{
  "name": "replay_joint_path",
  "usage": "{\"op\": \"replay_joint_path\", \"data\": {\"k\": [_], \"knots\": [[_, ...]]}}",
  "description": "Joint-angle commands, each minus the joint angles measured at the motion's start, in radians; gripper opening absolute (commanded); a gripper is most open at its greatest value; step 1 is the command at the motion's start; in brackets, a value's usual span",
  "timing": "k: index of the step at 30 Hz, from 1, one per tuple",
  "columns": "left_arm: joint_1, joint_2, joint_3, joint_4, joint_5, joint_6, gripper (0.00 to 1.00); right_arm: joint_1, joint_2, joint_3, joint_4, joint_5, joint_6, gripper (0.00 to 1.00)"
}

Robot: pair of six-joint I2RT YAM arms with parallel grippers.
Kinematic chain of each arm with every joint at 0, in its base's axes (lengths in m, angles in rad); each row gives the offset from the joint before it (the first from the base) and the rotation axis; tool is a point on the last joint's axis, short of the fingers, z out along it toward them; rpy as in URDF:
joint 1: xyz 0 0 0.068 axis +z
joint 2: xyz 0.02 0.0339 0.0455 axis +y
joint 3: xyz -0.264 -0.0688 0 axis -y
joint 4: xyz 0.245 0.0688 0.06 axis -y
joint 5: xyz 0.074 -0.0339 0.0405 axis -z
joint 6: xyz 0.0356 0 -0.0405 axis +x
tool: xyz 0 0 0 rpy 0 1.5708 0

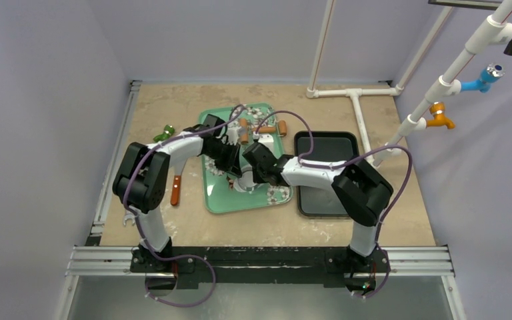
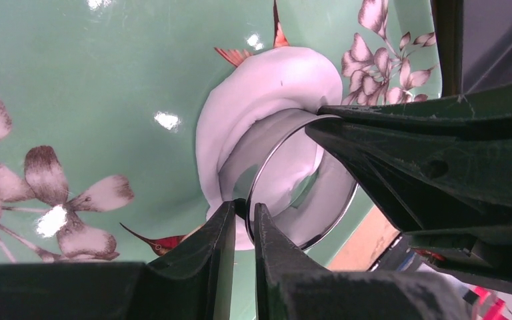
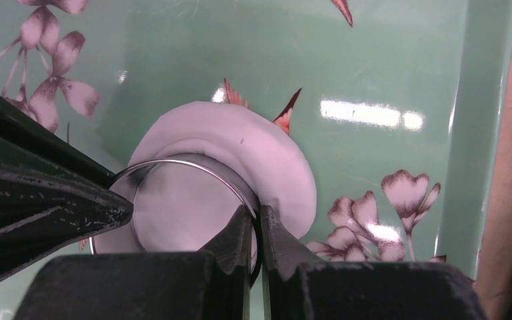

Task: Roll out the dumpling wrappers from the dough
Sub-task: Press the dumpling wrapper on the work surface.

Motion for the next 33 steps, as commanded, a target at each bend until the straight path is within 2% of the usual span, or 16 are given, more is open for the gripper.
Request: {"op": "replay_joint_path", "data": {"k": [1,7,14,18,23,28,33], "knots": [[-0.030,-0.040,-0.071,-0.027,0.037,0.026,0.00,-0.057,0.079,0.109,-0.003,-0.002,-0.089,0.00],[-0.041,0.004,-0.040,-0.050,0.053,0.033,0.00,-0.053,0.093,0.105,-0.052,0.042,-0.080,0.00],[0.025,0.109,0.228,-0.121,-0.006,0.078,0.00,0.091,-0.017,-0.005,-0.124,0.047,0.064,0.00],[0.028,0.108,0.267,-0.121,-0.040,0.106,0.00,0.106,-0.044,-0.057,-0.094,0.011,0.105,0.00],[0.024,0.061,0.182,-0.108,-0.030,0.107,0.00,0.064,0.012,0.024,-0.089,0.061,0.015,0.00],[-0.003,-0.018,0.053,-0.083,-0.013,0.105,0.00,-0.023,0.074,0.109,-0.058,0.040,-0.078,0.00],[-0.018,-0.022,0.004,-0.120,0.059,0.094,0.00,-0.045,0.117,0.186,-0.062,0.020,-0.146,0.00]]}}
